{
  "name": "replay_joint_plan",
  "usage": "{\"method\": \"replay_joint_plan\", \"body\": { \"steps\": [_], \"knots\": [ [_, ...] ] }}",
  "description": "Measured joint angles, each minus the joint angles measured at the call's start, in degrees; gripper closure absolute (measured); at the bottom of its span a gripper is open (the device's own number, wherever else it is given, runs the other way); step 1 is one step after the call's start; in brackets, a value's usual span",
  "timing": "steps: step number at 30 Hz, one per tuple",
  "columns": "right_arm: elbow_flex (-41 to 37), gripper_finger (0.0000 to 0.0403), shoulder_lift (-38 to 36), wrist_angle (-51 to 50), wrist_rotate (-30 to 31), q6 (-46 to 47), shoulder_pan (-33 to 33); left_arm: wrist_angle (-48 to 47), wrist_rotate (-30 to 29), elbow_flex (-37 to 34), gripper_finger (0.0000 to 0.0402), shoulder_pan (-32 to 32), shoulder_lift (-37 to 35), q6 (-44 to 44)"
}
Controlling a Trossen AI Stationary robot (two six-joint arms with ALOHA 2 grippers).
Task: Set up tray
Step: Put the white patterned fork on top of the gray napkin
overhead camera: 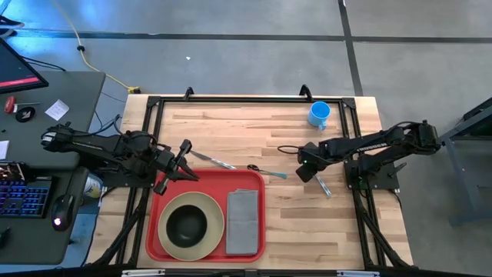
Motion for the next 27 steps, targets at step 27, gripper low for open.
{"method": "replay_joint_plan", "body": {
  "steps": [27],
  "knots": [
    [0.01, 0.0295, 0.01, -1.60, -2.61, 3.27, 0.00, 1.82, -9.36, 0.02, 0.0346, 0.00, -0.75, 6.11]
  ]
}}
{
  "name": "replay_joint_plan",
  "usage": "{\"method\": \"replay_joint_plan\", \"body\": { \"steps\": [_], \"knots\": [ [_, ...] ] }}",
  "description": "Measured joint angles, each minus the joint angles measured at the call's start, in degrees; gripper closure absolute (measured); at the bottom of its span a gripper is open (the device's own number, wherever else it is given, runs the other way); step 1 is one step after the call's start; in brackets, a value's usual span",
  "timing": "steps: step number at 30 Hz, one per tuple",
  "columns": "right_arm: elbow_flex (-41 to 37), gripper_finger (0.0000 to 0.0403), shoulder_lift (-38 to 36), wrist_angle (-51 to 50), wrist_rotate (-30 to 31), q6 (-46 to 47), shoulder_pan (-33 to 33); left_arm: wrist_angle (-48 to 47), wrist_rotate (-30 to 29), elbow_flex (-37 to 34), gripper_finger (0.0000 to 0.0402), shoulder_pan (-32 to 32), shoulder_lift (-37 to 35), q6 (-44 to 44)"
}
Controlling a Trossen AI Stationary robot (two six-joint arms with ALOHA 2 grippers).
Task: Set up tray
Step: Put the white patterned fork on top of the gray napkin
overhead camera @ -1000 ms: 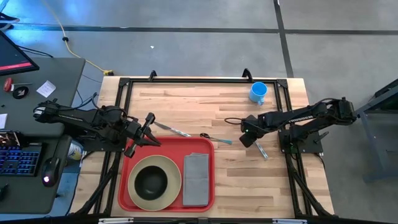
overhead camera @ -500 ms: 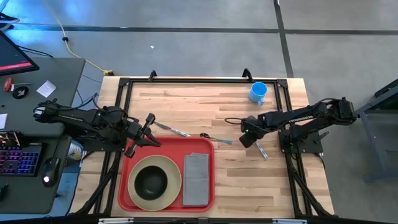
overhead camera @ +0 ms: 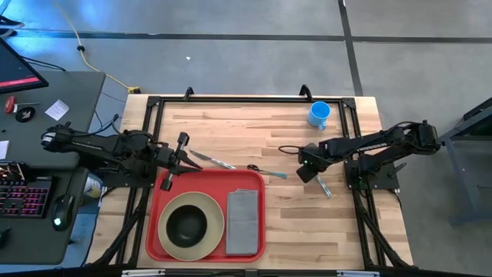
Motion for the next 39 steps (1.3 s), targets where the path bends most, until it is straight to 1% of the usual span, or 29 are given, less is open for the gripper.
{"method": "replay_joint_plan", "body": {
  "steps": [3, 5, 8, 12, 16, 25, 28, 32, 35, 39],
  "knots": [
    [0.01, 0.0279, 0.01, 0.07, -0.41, 0.44, -0.14, -1.67, -1.63, 0.02, 0.0346, 0.00, -1.78, 0.54],
    [0.00, 0.0269, 0.01, 0.20, -0.70, 0.46, -0.15, -4.22, -2.73, 0.00, 0.0346, 0.00, -3.81, 1.25],
    [0.01, 0.0259, 0.01, 0.20, -1.75, 1.18, -0.15, -5.03, -3.44, 0.02, 0.0346, 0.00, -7.06, 1.54],
    [0.01, 0.0260, 0.01, 0.20, -1.32, 1.32, 0.30, -6.33, -2.99, 0.02, 0.0346, 0.00, -11.10, 1.40],
    [0.01, 0.0269, 0.01, 0.25, 0.13, 1.08, 0.35, -9.18, -2.70, 0.02, 0.0346, 0.00, -13.10, -0.49],
    [0.01, 0.0281, 0.57, 0.99, 2.14, 1.15, 0.65, -13.92, -2.74, 0.02, 0.0346, 0.00, -12.27, -3.36],
    [0.02, 0.0282, 2.45, 0.95, 3.36, 0.95, 1.48, -15.97, -2.74, -0.03, 0.0346, 0.00, -11.72, -3.59],
    [0.36, 0.0282, 6.08, 1.43, 4.14, 0.88, 2.95, -15.93, -2.74, -0.89, 0.0346, 0.00, -10.53, -6.00],
    [0.36, 0.0282, 7.19, 1.49, 4.52, 0.89, 3.77, -13.76, -2.77, -1.79, 0.0346, 0.00, -9.15, -6.62],
    [0.30, 0.0293, 7.20, 1.83, 3.64, 0.91, 3.96, -7.85, -2.77, -3.52, 0.0346, 0.00, -6.88, -7.46]
  ]
}}
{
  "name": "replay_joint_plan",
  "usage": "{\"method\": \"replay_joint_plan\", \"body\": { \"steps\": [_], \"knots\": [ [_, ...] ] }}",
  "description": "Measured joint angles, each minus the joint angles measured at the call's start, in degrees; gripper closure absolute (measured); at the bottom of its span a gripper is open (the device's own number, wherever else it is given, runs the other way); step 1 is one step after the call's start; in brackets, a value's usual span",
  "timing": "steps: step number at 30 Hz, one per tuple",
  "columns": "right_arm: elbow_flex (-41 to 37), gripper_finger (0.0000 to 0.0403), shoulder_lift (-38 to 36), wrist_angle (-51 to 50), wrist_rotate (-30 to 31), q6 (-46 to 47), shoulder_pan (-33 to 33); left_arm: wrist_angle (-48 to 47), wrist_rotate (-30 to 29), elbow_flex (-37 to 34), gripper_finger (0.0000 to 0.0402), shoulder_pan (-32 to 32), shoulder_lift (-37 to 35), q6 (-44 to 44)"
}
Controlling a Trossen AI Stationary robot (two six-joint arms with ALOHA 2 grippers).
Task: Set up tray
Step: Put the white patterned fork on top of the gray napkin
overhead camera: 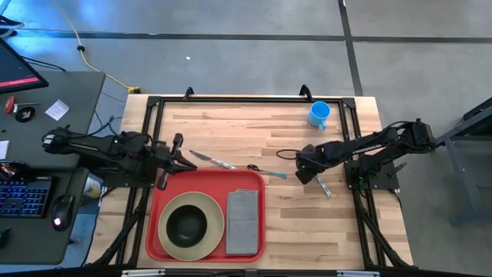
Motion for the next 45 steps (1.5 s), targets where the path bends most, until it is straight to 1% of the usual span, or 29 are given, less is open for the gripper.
{"method": "replay_joint_plan", "body": {
  "steps": [3, 6, 8, 10, 12, 15, 17, 22, 26, 28, 32, 36, 38, 41, 45],
  "knots": [
    [-0.07, 0.0317, 0.02, 1.07, -1.57, -0.02, -0.02, 1.89, -0.02, -0.52, 0.0346, 0.00, 2.05, -0.43],
    [-0.13, 0.0353, 0.04, 2.06, -2.51, -0.04, -0.02, 2.07, -0.02, -0.53, 0.0346, 0.00, 3.51, -0.47],
    [-0.13, 0.0379, 0.07, 2.35, -2.62, 0.20, -0.01, 1.87, -0.03, -0.55, 0.0346, 0.00, 3.72, -0.77],
    [-0.12, 0.0393, -0.10, 2.41, -2.71, 0.24, 0.00, 2.21, -0.04, -0.55, 0.0346, 0.00, 3.59, -1.42],
    [-0.18, 0.0390, -0.44, 3.14, -3.15, -0.09, 0.00, 2.19, -0.04, -0.55, 0.0346, 0.00, 3.43, -1.69],
    [-0.31, 0.0371, -1.94, 3.68, -3.69, 0.24, 0.02, 2.62, -0.04, -0.55, 0.0346, 0.00, 2.80, -1.66],
    [-0.31, 0.0367, -3.27, 3.25, -4.28, 0.36, 0.02, 3.46, -0.04, -0.55, 0.0346, 0.00, 2.67, -1.65],
    [-0.42, 0.0395, -4.98, 2.52, -11.18, 4.73, 0.17, 4.95, -0.06, -0.53, 0.0346, 0.00, 2.41, -1.58],
    [-0.42, 0.0390, -5.01, 2.67, -13.19, 6.51, 0.11, 5.00, -0.06, -0.53, 0.0346, 0.00, 2.22, -1.02],
    [-0.31, 0.0396, -5.11, 3.47, -13.36, 7.61, 0.09, 5.36, -0.08, -0.53, 0.0346, 0.00, 2.19, -0.48],
    [1.83, 0.0399, -5.29, 6.23, -10.72, 10.79, 1.26, 8.53, -0.08, -0.53, 0.0346, 0.00, 2.23, -0.01],
    [5.95, 0.0402, -5.23, 13.81, -6.47, 14.00, 6.84, 10.83, 0.20, 0.60, 0.0346, 0.00, 2.19, 2.99],
    [8.67, 0.0403, -5.22, 16.17, -3.17, 15.49, 10.07, 10.37, 1.76, 1.59, 0.0346, 0.00, 1.92, 4.25],
    [12.84, 0.0402, -5.22, 16.12, 4.06, 18.06, 14.63, 9.95, 4.83, 2.36, 0.0346, 0.00, 1.51, 5.13],
    [17.67, 0.0402, -4.69, 17.04, 11.79, 21.40, 19.39, 9.97, 7.97, 3.15, 0.0346, -0.02, 0.27, 6.96]
  ]
}}
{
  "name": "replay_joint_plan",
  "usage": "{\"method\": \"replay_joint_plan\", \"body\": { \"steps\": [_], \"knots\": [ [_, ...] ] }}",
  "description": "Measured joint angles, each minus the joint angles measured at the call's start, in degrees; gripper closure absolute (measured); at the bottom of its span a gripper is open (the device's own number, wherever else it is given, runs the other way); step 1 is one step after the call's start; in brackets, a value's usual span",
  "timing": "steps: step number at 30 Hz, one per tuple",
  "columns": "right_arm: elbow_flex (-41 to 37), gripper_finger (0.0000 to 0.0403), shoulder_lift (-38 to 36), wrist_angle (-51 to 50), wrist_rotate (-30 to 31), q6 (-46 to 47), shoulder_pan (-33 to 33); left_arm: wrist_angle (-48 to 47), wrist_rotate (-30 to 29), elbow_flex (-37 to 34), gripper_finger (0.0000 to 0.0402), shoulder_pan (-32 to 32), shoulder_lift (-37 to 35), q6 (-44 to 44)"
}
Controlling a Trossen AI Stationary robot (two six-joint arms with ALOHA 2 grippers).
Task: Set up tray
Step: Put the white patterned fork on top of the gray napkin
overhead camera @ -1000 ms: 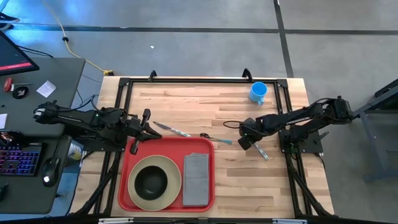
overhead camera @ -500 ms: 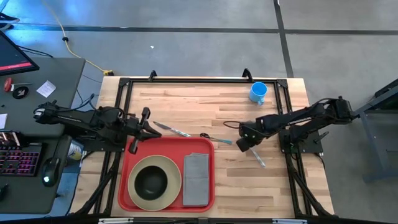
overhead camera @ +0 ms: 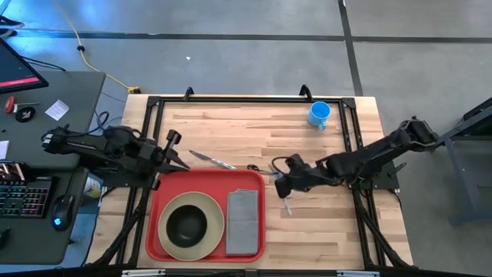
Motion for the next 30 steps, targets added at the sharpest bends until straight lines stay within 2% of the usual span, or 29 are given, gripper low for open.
{"method": "replay_joint_plan", "body": {
  "steps": [4, 8, 12, 15, 22, 30],
  "knots": [
    [3.29, 0.0402, 4.10, 8.84, 3.99, 0.66, 2.45, -0.79, 0.79, 0.39, 0.0346, 0.00, -1.59, 1.54],
    [7.52, 0.0402, 13.28, 17.85, 3.30, 0.61, 2.22, -0.85, 0.86, 0.39, 0.0346, 0.00, -3.55, 2.52],
    [13.78, 0.0403, 22.94, 22.67, 2.55, -0.23, 1.62, -0.95, 0.87, 0.39, 0.0346, 0.00, -4.85, 2.60],
    [17.70, 0.0403, 27.50, 25.73, 2.87, -0.04, 1.62, -1.76, 0.90, 0.39, 0.0346, 0.00, -5.12, 3.32],
    [19.98, 0.0403, 31.45, 28.02, 8.91, 6.13, 2.56, -2.21, 0.89, 0.39, 0.0346, 0.00, -5.07, 3.39],
    [19.61, 0.0403, 36.97, 32.21, 8.15, 10.26, 4.51, -2.53, 1.59, 0.39, 0.0346, 0.00, -5.10, 2.91]
  ]
}}
